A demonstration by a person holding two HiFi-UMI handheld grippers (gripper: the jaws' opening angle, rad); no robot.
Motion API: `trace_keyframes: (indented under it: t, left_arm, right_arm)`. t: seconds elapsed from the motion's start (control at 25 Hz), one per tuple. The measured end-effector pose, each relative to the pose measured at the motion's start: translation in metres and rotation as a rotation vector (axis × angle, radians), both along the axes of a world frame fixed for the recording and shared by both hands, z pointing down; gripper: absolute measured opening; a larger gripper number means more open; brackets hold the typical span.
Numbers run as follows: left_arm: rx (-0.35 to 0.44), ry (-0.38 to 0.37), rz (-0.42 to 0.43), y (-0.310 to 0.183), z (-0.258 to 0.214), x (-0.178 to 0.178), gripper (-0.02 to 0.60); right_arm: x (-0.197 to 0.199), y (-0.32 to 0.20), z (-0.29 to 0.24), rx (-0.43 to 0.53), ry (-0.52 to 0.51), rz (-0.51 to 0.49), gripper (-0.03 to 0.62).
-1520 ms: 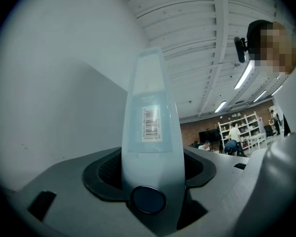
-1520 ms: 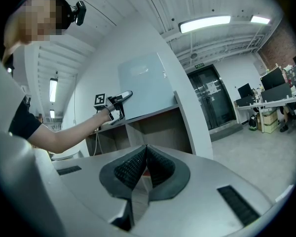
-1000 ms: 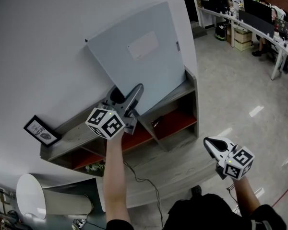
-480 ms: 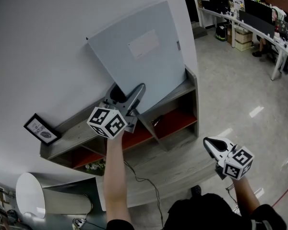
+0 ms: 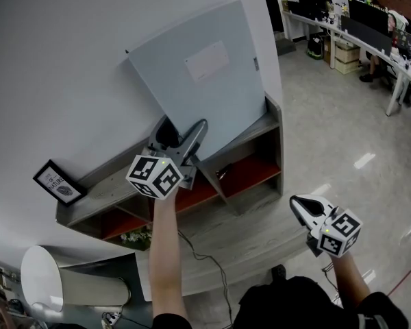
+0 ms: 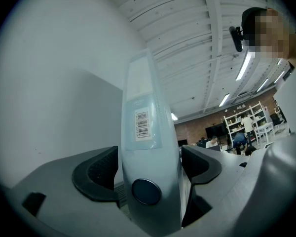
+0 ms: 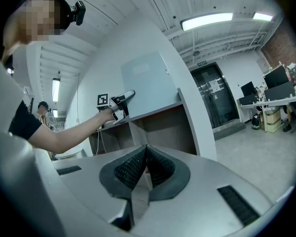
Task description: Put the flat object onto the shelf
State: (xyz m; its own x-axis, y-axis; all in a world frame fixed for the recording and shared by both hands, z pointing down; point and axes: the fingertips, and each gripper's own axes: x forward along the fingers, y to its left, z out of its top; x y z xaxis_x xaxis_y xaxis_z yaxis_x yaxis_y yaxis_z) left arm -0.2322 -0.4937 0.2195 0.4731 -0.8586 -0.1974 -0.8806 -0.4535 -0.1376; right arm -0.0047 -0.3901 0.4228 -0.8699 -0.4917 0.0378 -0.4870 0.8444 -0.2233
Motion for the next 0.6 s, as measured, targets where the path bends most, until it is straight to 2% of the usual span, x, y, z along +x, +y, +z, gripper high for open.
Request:
trace_keyframes:
  t: [0.6]
  left_arm:
    - [0.043,0.007,-0.041,0.049,0.005,-0.019,0.394]
  right_arm:
    - [-0.015,0.015,0.000,0.009,0.021,-0.026,0.014]
